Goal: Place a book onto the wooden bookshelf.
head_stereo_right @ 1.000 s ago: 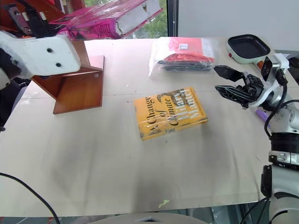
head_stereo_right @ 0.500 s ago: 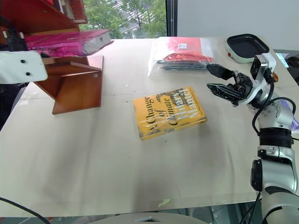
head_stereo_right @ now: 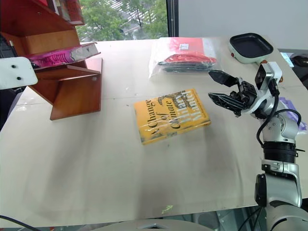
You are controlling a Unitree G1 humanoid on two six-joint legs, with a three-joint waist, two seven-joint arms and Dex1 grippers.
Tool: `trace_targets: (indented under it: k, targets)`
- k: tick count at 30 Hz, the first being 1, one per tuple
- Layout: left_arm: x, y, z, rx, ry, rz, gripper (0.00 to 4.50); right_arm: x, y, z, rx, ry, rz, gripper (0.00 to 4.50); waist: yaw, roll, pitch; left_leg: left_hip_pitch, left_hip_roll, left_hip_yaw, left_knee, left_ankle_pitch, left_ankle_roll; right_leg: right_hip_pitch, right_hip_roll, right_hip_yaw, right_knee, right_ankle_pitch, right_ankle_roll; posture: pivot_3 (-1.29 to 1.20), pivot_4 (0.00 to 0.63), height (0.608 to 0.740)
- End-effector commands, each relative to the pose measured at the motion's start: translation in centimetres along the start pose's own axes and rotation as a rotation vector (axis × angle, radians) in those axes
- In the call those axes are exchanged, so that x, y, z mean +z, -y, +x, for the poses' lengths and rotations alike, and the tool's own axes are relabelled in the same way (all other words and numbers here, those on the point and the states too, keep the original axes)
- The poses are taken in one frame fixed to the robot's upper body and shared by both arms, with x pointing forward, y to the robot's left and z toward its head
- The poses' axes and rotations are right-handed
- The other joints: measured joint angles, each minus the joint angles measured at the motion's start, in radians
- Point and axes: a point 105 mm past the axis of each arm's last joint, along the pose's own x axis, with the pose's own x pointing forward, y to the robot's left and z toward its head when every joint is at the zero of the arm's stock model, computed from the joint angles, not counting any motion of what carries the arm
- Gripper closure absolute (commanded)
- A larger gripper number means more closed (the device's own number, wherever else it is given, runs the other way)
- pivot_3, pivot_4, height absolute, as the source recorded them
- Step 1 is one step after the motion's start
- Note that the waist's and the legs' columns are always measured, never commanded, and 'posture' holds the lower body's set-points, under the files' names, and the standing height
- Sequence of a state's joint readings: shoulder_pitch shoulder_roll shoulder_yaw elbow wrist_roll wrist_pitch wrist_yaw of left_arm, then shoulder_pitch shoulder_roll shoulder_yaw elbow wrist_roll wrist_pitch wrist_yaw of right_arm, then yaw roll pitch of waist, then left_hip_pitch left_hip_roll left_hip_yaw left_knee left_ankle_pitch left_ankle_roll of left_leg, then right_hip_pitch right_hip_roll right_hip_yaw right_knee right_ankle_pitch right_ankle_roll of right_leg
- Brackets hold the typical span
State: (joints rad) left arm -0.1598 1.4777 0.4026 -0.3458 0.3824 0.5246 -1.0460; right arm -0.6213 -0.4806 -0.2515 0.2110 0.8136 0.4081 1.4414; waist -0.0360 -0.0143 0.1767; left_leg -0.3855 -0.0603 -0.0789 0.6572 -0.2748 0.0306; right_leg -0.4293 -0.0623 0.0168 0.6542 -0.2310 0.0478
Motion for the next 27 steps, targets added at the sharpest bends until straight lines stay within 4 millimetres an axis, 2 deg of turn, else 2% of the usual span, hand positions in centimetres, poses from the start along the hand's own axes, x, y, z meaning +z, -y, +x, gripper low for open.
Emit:
trace_targets:
  k: [1,6,16,20,25,27]
  targets:
    - [-1.0,-0.8,-0.2,0.032,-0.034,-0.066,2.51,1.4,-0.5,0.5,0.019,0.034,-0.063,0.0,-0.004,0.0,0.0,0.0,0.0,0.001,0.0,0.0,0.0,-0.001,0.0,0.0,0.002,0.0,0.0,0.0,0.15,0.735]
    - [-1.4,-0.6,-0.2,0.021,-0.056,-0.09,0.08,1.8,-0.1,0.2,-0.005,0.044,-0.08,0.0,-0.002,-0.001,0.0,0.001,0.0,0.001,0.001,-0.001,0.002,-0.001,0.0,0.0,0.005,0.0,0.0,0.0,0.15,0.735]
    - [-1.7,-1.4,-1.2,0.067,-0.085,-0.119,0.02,2.2,0.4,0.1,-0.012,0.048,-0.081,0.0,-0.002,-0.001,0.0,0.001,0.0,0.001,0.002,0.0,0.0,-0.001,0.0,0.0,0.005,0.0,0.0,0.0,0.15,0.735]
    - [-2.6,-2.4,-3.1,0.112,-0.122,-0.155,0.02,2.7,0.9,0.2,-0.016,0.062,-0.092,0.0,-0.003,-0.001,0.0,0.001,0.0,0.001,0.002,0.0,0.0,-0.001,0.0,0.0,0.005,0.0,0.0,0.0,0.15,0.735]
    - [-2.8,-2.7,-4.6,0.185,-0.028,-0.358,0.02,2.6,1.4,0.0,-0.023,0.048,-0.091,0.0,-0.002,-0.001,0.0,0.0,0.0,0.001,0.002,0.0,0.0,-0.001,0.0,0.0,0.005,0.0,0.0,0.0,0.15,0.735]
    - [-3.3,-3.1,-5.6,0.207,-0.03,-0.387,0.02,2.6,1.6,-0.1,-0.024,0.039,-0.089,0.0,-0.002,-0.002,-0.001,0.0,0.0,0.001,0.003,0.0,0.0,-0.001,0.0,0.0,0.005,0.0,0.0,0.0,0.15,0.735]
